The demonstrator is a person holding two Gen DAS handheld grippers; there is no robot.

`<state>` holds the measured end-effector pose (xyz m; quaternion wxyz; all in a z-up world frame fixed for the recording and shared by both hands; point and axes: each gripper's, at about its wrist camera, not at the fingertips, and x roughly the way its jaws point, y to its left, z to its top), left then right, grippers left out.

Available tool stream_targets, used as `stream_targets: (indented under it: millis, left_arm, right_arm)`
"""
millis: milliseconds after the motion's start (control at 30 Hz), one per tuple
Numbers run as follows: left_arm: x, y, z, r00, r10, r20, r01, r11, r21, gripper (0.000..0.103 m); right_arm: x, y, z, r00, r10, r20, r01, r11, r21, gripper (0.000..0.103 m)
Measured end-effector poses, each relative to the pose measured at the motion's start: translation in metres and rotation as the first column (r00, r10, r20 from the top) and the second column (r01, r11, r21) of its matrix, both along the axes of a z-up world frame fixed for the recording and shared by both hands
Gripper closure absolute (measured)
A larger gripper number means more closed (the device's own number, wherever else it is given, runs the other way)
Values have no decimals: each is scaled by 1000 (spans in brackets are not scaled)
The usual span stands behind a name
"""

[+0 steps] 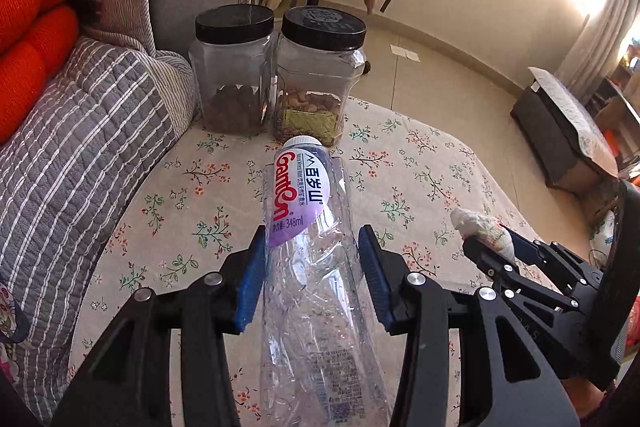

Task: Collect trash
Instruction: 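Carry the water bottle and tissue bundle over the white bin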

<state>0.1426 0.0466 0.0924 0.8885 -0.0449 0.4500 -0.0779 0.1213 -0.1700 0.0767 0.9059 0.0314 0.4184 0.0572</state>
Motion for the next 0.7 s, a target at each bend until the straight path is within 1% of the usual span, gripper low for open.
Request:
stream_targets:
  millis: [133,300,467,700]
  left_arm:
    - [-9,-18,7,999,-8,49,8,1000,8,57]
    - [-25,-52,19,992,-50,120,44,998,50,57]
    - [-40,-84,24,983,-109,145,99,992,73,57]
    - [-63,-129,33,969,-178,169,171,984,56,57]
  right_arm:
    - [-14,-24,8,993,-107,40,108,994,-23,62]
    - [-37,-52,18,977,-197,84,203,977,-61,62]
    - [-61,-82,29,957,-269,113,277,958,-68,62]
    - [-102,-125,44,923,-353,157,368,926,-81,62]
